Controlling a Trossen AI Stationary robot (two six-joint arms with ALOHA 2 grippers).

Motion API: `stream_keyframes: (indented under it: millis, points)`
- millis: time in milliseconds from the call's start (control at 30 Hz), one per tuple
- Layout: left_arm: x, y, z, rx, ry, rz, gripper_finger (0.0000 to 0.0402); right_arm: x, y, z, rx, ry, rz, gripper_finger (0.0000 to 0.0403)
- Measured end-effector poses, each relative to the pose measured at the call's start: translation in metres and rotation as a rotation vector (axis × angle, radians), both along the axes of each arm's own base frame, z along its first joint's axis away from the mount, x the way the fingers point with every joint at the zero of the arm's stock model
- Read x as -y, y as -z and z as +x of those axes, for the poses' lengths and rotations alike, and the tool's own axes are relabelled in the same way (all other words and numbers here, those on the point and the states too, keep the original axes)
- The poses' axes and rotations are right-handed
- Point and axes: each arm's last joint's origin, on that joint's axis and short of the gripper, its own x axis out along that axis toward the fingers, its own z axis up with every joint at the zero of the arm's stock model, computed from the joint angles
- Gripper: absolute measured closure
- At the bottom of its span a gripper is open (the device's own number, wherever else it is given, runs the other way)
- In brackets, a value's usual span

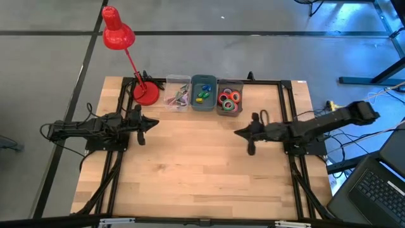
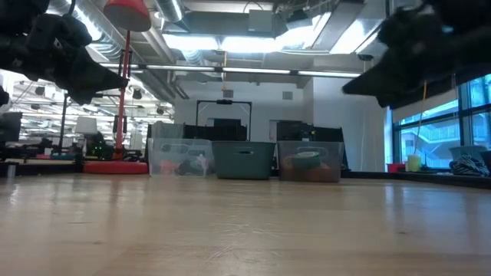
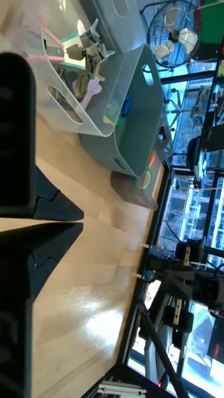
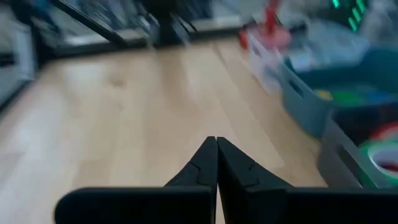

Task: Pick and place Stapler, Stapler remover, tape
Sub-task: Return to Home Position

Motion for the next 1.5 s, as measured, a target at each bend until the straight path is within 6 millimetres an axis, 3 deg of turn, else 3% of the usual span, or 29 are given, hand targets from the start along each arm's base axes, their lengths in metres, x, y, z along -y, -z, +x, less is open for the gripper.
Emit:
stream_keyframes:
  millis: [233,400,567,767,1267,1500]
  points:
    - [0.000,0.000,0.000,0.000,0.000,0.000,0.0392,0.015,0.021,-0.046,0.218,-0.050,-0.069,0.0402]
    - [0.000,0.000,0.000,-0.001,0.000,0.000,0.0396,0.015,0.024,-0.063,0.276,-0.159,-0.083,0.0402]
    - [0.000,0.000,0.000,0.000,0.000,0.000,0.0392,0.016,0.021,-0.072,0.291,-0.201,-0.130,0.0400]
    - [0.000,0.000,0.000,0.000,0.000,0.000,0.0389,0.017,0.030,-0.082,0.213,-0.169,0.007,0.0372]
    - [0.000,0.000,0.000,0.002,0.000,0.000,0.0394,0.019,0.007,-0.094,0.473,-0.165,0.007,0.0352]
    - [0.000,0.000,0.000,0.005,0.000,0.000,0.0391,0.019,0.008,-0.094,0.458,-0.165,0.006,0.0352]
